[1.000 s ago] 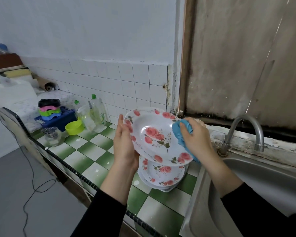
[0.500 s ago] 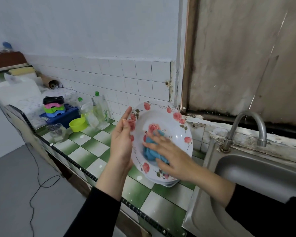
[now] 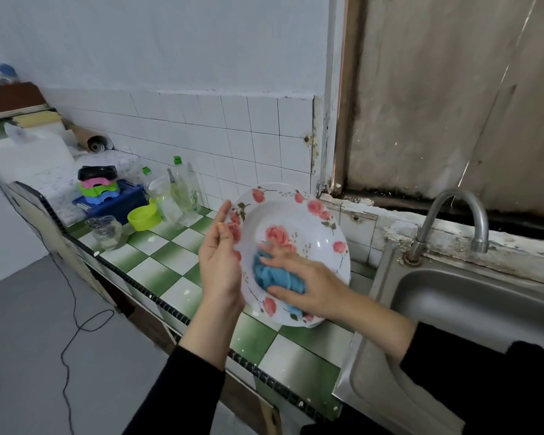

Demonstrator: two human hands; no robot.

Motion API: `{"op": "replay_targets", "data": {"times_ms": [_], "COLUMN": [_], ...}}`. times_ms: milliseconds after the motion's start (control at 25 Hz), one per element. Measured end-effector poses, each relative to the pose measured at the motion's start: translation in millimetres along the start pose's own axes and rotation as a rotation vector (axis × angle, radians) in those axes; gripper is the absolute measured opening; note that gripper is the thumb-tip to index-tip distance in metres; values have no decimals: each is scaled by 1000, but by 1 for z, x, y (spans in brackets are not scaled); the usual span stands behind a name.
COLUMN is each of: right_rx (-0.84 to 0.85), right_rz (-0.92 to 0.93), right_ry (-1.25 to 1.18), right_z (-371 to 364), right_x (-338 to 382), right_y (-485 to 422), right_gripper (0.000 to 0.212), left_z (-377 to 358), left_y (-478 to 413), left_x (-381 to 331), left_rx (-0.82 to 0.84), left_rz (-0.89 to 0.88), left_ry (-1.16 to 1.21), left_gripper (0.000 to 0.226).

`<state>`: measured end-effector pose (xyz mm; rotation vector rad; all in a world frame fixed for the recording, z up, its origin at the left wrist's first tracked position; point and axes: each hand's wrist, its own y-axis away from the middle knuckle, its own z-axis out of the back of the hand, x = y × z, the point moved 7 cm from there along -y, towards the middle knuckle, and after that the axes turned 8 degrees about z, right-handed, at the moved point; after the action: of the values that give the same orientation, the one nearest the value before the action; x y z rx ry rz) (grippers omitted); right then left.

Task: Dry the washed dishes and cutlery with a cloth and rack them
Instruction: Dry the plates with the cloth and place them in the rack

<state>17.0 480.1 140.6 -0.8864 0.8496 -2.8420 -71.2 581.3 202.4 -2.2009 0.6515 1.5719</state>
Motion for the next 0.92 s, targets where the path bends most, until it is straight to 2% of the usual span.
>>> {"op": "replay_targets", "data": {"times_ms": [40,120,200,240,280,360,440,480,560,640,720,760,800,880,920], "right_rx": [-36,-172,-375,-432,-415,-171,126,181,109,-188,-443,-460,-409,-191,-98], "right_rz": [2,-142,-267,-272,-249,-180,-62,-18,-94,-230,-242,-235,-217,-89,19], "right_ry": [108,284,297,210,78,-100,28,143,298,330,293,213,117,2,63], "right_z": [15,49,69,67,56,16,-12,-8,22,60,73,64,47,9,-1], "right_x": [-16,-42,-42,-29,-16,7,15,6,-23,-41,-30,-21,-11,8,12], "right_y": [6,6,-7,-17,-26,-28,-4,8,17,13,-1,-11,-18,-15,-4], "right_gripper": [53,50,54,59,65,68,61,59,58,58,60,61,61,62,62], "left_z": [5,1,-13,-20,-23,-16,0,6,9,-5,-22,-28,-31,-25,-19], "left_y": [1,10,21,25,26,20,9,5,4,12,20,22,20,12,6], "left_x": [3,10,15,16,16,14,15,14,15,18,19,16,11,-1,-5], "left_rx": [-8,20,70,81,80,40,-2,-23,-28,41,109,127,136,121,105], "left_rz": [8,26,29,19,13,39,70,71,56,37,-3,-39,-75,-105,-109], "left_ry": [-13,-9,-15,-26,-34,18,61,55,41,16,-13,-38,-51,-27,-16], "left_gripper": [35,35,34,33,33,33,34,34,34,33,31,30,30,31,31]}}
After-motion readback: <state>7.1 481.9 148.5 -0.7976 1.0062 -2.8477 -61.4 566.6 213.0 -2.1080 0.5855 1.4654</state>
